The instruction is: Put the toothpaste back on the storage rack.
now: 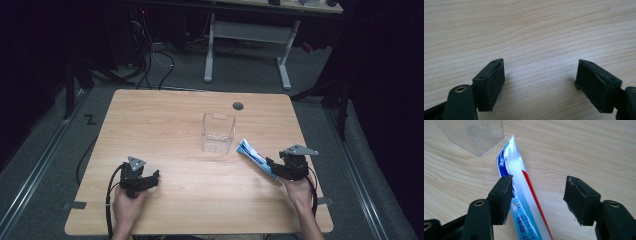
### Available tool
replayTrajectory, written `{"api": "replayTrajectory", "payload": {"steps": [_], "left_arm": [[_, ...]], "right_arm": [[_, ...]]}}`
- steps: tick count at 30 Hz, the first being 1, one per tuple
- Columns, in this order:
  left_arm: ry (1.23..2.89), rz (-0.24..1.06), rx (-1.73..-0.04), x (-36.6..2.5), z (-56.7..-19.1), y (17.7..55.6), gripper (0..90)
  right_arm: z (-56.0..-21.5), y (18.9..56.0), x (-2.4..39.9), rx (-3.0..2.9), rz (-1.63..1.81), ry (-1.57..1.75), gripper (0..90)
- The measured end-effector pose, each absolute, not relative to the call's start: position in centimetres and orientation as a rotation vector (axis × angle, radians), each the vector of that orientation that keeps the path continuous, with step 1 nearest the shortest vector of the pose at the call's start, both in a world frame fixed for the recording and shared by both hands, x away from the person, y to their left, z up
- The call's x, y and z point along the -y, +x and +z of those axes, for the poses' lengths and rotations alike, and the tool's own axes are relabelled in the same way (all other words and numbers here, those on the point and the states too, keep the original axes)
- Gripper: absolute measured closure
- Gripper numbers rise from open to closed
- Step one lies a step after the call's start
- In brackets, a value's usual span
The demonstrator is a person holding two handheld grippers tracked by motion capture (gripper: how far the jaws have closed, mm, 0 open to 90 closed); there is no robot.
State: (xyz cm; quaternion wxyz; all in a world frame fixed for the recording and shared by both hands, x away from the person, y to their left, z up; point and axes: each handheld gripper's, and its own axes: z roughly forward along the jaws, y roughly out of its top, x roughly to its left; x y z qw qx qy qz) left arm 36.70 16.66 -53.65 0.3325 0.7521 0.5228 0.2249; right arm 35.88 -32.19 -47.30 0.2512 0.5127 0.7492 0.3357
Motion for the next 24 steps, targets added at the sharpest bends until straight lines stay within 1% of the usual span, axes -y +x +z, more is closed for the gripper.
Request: {"api": "replayTrajectory", "payload": {"steps": [10, 24], "left_arm": [[1.965, 0.588, -1.366, -16.7, -53.6, 36.7, 23.5], [1.964, 0.588, -1.366, -16.7, -53.6, 36.7, 23.5]], "right_arm": [[-46.7, 38.0, 32.3, -2.092, 0.884, 1.399, 36.4], [-46.9, 40.4, 29.6, -2.254, 0.838, 1.311, 39.1]]}}
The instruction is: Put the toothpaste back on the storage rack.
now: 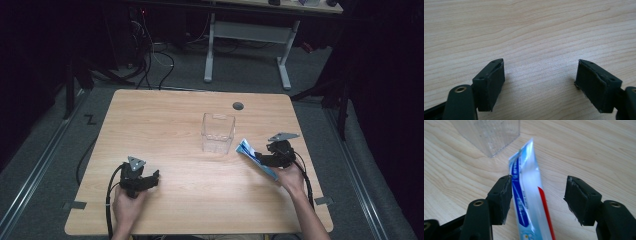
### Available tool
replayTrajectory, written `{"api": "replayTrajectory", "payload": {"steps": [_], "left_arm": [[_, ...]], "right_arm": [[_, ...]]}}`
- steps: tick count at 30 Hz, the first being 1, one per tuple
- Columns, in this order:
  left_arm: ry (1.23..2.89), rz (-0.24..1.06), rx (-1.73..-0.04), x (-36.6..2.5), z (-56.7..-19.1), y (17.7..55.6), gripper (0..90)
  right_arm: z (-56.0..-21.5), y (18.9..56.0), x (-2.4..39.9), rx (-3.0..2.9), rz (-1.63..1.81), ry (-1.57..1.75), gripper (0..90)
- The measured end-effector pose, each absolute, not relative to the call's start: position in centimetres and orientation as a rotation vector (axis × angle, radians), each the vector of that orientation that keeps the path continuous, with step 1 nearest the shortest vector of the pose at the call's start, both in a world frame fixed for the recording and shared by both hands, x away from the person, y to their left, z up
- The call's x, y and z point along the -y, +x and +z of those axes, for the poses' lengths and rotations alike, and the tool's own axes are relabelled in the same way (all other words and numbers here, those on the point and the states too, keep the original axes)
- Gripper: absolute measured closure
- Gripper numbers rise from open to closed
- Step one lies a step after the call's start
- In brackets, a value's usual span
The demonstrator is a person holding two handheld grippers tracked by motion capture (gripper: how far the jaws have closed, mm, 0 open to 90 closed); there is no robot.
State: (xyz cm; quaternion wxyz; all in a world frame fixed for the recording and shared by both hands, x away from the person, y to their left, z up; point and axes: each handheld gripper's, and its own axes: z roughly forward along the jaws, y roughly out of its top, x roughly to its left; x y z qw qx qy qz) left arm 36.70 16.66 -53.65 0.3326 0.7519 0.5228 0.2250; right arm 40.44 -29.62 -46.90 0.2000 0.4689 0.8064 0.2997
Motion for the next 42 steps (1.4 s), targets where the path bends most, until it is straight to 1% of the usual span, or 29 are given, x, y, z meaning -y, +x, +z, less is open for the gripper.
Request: {"api": "replayTrajectory", "payload": {"steps": [13, 23, 25, 28, 31, 36, 42], "left_arm": [[1.964, 0.587, -1.366, -16.7, -53.7, 36.7, 23.5], [1.964, 0.587, -1.366, -16.7, -53.7, 36.7, 23.5], [1.964, 0.587, -1.366, -16.7, -53.7, 36.7, 23.5], [1.963, 0.588, -1.365, -16.7, -53.7, 36.7, 23.5], [1.963, 0.588, -1.365, -16.7, -53.7, 36.7, 23.5], [1.963, 0.588, -1.365, -16.7, -53.7, 36.7, 23.4], [1.963, 0.588, -1.365, -16.7, -53.7, 36.7, 23.4]], "right_arm": [[-48.2, 42.0, 27.2, -2.379, 0.745, 1.287, 43.0], [-48.7, 43.0, 26.7, -2.391, 0.649, 1.304, 54.5], [-49.0, 43.2, 26.6, -2.389, 0.583, 1.287, 57.0], [-49.9, 43.9, 26.9, -2.396, 0.494, 1.304, 57.2], [-50.3, 44.2, 27.5, -2.406, 0.547, 1.356, 58.4], [-50.1, 44.0, 27.1, -2.415, 0.504, 1.297, 65.4], [-49.8, 43.9, 27.2, -2.417, 0.526, 1.299, 68.5]]}}
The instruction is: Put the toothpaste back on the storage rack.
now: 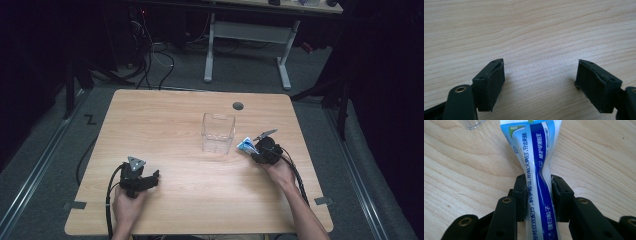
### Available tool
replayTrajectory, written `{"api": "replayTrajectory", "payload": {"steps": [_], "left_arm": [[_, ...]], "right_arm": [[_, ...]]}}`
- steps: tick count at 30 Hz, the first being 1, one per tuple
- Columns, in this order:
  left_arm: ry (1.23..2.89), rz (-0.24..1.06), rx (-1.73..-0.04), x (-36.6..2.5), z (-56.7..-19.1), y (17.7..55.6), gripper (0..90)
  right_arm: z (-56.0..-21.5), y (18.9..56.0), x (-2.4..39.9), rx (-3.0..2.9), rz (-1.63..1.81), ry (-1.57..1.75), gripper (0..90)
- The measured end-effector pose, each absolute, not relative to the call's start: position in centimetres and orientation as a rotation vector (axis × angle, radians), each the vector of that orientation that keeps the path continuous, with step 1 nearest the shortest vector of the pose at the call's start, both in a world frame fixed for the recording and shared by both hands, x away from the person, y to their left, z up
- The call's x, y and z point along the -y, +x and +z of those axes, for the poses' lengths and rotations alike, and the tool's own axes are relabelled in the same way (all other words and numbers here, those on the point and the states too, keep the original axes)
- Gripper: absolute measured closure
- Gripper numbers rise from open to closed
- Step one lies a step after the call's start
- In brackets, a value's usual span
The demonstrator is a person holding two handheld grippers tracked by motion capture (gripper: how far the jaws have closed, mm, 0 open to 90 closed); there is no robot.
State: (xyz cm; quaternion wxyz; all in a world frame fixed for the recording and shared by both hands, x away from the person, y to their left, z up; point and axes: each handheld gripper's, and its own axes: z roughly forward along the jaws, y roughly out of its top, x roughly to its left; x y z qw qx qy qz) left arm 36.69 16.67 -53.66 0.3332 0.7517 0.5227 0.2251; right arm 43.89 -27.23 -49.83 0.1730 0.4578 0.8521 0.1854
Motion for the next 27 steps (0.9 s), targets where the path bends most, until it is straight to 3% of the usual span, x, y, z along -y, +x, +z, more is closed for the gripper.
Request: {"api": "replayTrajectory", "payload": {"steps": [27], "left_arm": [[1.963, 0.588, -1.365, -16.7, -53.7, 36.7, 23.4]], "right_arm": [[-47.3, 42.2, 27.9, -2.391, 0.842, 1.328, 69.9]]}}
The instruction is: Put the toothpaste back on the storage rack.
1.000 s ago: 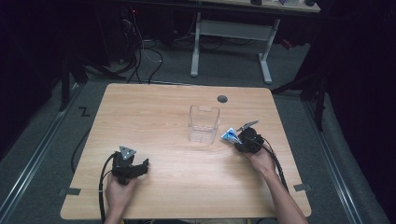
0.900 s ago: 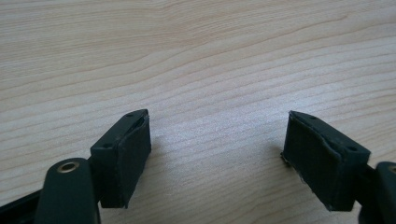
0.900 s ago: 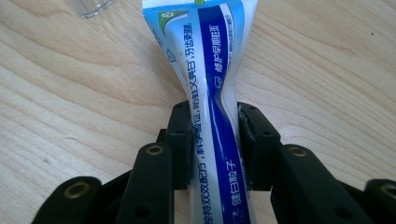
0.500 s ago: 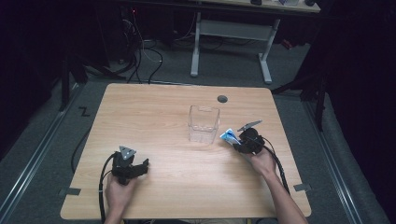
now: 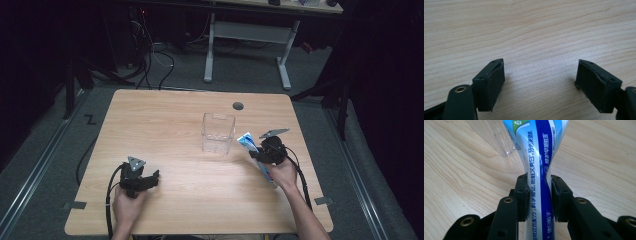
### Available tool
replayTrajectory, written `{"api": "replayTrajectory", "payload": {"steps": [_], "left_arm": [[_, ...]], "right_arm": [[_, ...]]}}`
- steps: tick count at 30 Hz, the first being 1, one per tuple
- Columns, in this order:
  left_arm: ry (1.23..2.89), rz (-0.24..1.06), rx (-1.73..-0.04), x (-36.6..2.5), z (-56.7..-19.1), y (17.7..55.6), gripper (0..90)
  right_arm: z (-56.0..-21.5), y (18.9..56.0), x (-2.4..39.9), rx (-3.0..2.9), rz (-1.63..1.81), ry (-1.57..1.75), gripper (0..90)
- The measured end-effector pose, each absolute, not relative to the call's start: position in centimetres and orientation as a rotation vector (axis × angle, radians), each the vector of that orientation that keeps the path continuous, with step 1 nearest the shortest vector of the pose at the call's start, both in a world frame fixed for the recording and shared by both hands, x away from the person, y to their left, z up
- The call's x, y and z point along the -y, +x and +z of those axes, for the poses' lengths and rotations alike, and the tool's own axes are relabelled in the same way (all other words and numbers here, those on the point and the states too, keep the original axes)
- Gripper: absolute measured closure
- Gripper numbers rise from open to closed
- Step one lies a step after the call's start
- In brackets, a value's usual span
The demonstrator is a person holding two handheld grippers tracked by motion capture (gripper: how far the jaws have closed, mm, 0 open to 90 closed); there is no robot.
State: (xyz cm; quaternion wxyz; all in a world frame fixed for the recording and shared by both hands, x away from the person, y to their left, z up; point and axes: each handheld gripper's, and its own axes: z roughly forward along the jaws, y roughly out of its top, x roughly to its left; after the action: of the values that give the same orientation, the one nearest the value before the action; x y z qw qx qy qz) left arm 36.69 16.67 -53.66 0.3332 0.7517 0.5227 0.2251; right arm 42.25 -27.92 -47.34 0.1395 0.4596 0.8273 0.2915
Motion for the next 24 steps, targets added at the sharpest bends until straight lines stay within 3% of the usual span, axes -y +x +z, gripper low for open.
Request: {"api": "replayTrajectory", "payload": {"steps": [24], "left_arm": [[1.963, 0.588, -1.365, -16.7, -53.7, 36.7, 23.4]], "right_arm": [[-44.7, 40.6, 27.3, -2.365, 1.072, 1.266, 70.8]]}}
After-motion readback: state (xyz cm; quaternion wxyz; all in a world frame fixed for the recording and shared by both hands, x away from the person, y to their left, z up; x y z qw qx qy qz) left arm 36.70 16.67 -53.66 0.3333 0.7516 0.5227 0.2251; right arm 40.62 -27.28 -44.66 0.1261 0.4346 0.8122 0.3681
